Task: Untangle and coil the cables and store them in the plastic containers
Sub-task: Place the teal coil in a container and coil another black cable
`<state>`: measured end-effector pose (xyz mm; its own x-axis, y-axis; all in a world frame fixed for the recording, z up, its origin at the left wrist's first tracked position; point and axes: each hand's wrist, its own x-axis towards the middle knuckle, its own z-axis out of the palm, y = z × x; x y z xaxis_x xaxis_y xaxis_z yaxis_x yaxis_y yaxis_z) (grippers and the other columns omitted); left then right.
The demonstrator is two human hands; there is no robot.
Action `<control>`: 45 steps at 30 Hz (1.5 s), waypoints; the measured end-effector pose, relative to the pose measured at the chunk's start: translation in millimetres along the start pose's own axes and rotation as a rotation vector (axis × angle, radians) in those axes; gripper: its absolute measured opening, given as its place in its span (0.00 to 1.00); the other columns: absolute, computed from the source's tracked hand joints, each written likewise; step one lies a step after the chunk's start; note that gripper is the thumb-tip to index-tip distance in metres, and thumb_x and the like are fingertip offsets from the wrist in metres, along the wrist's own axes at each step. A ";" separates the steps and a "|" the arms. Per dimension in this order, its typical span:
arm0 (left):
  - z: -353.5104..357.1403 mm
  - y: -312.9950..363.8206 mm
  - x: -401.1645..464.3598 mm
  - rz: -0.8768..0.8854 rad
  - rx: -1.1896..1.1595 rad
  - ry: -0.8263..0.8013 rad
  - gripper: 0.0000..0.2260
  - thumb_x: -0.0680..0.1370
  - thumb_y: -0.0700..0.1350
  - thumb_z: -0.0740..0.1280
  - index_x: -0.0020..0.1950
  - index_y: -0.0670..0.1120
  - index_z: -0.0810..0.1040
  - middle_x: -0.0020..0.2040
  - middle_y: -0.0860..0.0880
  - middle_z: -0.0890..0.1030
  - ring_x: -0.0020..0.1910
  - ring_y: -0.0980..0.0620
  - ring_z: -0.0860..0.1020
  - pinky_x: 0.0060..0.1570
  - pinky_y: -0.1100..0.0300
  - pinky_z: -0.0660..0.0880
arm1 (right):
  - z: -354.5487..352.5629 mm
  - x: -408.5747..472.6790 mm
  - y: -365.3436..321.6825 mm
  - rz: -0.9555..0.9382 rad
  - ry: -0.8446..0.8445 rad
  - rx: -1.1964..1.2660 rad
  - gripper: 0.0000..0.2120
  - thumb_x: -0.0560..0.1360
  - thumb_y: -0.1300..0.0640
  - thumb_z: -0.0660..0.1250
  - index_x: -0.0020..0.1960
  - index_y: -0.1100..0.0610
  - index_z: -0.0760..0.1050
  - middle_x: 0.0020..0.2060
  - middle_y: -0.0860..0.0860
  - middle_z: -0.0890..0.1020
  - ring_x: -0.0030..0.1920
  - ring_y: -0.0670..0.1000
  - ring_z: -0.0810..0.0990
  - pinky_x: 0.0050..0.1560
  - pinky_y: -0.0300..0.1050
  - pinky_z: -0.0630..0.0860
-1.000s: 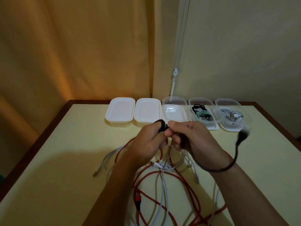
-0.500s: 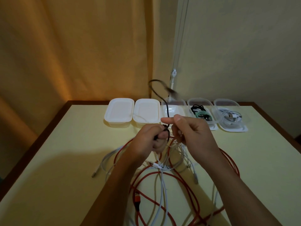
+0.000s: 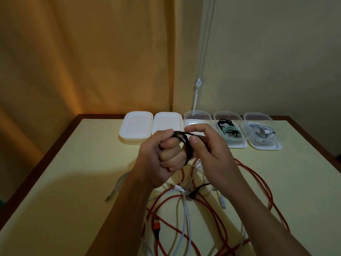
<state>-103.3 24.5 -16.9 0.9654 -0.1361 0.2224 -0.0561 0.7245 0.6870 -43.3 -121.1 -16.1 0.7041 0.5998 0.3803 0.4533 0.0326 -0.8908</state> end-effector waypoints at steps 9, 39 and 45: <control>7.3 -6.4 6.7 -0.042 0.227 0.295 0.22 0.83 0.47 0.53 0.29 0.49 0.68 0.20 0.53 0.62 0.22 0.54 0.64 0.31 0.60 0.67 | -1.1 2.0 13.1 -0.032 0.057 -0.312 0.14 0.82 0.48 0.61 0.45 0.53 0.81 0.30 0.45 0.79 0.32 0.47 0.79 0.34 0.49 0.76; 2.0 -23.8 12.2 0.067 1.119 0.498 0.15 0.86 0.45 0.51 0.43 0.45 0.70 0.31 0.55 0.66 0.29 0.56 0.64 0.33 0.62 0.64 | -13.1 6.9 18.9 0.184 0.141 -0.315 0.08 0.82 0.49 0.63 0.54 0.46 0.80 0.39 0.48 0.83 0.39 0.45 0.79 0.41 0.44 0.76; 0.1 -28.0 15.4 0.088 1.104 0.521 0.15 0.86 0.44 0.51 0.42 0.46 0.69 0.30 0.55 0.66 0.26 0.60 0.63 0.29 0.67 0.62 | -9.0 5.2 18.8 0.117 0.111 -0.314 0.15 0.85 0.53 0.57 0.56 0.49 0.83 0.38 0.43 0.80 0.41 0.40 0.78 0.39 0.36 0.69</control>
<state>-86.8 2.0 -32.7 0.9198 0.3547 0.1678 -0.0673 -0.2788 0.9580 -26.3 -124.6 -28.7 0.8086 0.4934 0.3204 0.4998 -0.2888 -0.8166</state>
